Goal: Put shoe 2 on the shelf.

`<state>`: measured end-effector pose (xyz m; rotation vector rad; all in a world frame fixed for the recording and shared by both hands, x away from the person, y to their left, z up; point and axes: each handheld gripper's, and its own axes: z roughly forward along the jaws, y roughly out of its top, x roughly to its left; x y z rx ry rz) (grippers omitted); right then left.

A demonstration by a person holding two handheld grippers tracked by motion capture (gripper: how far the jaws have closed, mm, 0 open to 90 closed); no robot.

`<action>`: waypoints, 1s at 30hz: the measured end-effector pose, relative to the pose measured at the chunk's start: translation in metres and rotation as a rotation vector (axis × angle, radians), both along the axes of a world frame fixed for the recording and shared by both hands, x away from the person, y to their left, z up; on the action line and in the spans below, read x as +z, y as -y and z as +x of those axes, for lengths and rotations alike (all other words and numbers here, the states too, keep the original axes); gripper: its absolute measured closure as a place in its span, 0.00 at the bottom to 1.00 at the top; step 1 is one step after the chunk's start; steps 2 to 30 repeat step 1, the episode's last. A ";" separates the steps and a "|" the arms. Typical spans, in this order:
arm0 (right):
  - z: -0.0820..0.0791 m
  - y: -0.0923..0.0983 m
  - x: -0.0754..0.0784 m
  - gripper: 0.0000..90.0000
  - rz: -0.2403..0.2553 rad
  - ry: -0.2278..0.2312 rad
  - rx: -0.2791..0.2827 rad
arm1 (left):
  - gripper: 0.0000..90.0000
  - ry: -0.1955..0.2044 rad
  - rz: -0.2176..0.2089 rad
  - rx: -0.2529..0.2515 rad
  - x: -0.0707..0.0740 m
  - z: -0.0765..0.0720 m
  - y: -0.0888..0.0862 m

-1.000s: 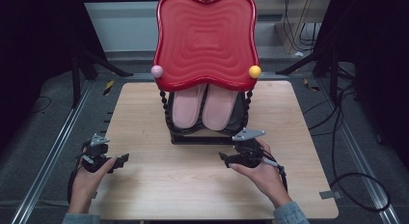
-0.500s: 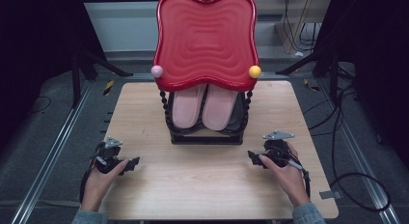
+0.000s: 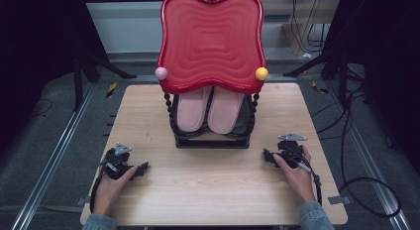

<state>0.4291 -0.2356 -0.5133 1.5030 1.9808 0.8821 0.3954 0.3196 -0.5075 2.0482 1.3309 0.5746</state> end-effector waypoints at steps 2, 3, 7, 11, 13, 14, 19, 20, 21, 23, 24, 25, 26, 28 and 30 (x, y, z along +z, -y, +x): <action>0.000 0.000 0.000 0.09 0.001 -0.005 -0.017 | 0.02 0.015 -0.006 0.001 -0.002 0.000 0.000; 0.000 0.000 0.000 0.09 0.001 -0.005 -0.017 | 0.02 0.015 -0.006 0.001 -0.002 0.000 0.000; 0.000 0.000 0.000 0.09 0.001 -0.005 -0.017 | 0.02 0.015 -0.006 0.001 -0.002 0.000 0.000; 0.000 0.000 0.000 0.09 0.001 -0.005 -0.017 | 0.02 0.015 -0.006 0.001 -0.002 0.000 0.000; 0.000 0.000 0.000 0.09 0.001 -0.005 -0.017 | 0.02 0.015 -0.006 0.001 -0.002 0.000 0.000; 0.000 0.000 0.000 0.09 0.001 -0.005 -0.017 | 0.02 0.015 -0.006 0.001 -0.002 0.000 0.000; 0.000 0.000 0.000 0.09 0.001 -0.005 -0.017 | 0.02 0.015 -0.006 0.001 -0.002 0.000 0.000; 0.000 0.000 0.000 0.09 0.001 -0.005 -0.017 | 0.02 0.015 -0.006 0.001 -0.002 0.000 0.000; 0.000 0.000 0.000 0.09 0.001 -0.005 -0.017 | 0.02 0.015 -0.006 0.001 -0.002 0.000 0.000; 0.000 0.000 0.000 0.09 0.001 -0.005 -0.017 | 0.02 0.015 -0.006 0.001 -0.002 0.000 0.000; 0.000 0.000 0.000 0.09 0.001 -0.005 -0.017 | 0.02 0.015 -0.006 0.001 -0.002 0.000 0.000; 0.000 0.000 0.000 0.09 0.001 -0.005 -0.017 | 0.02 0.015 -0.006 0.001 -0.002 0.000 0.000; 0.000 0.000 0.000 0.09 0.001 -0.005 -0.017 | 0.02 0.015 -0.006 0.001 -0.002 0.000 0.000; 0.000 0.000 0.000 0.09 0.001 -0.005 -0.017 | 0.02 0.015 -0.006 0.001 -0.002 0.000 0.000; 0.000 0.000 0.000 0.09 0.001 -0.005 -0.017 | 0.02 0.015 -0.006 0.001 -0.002 0.000 0.000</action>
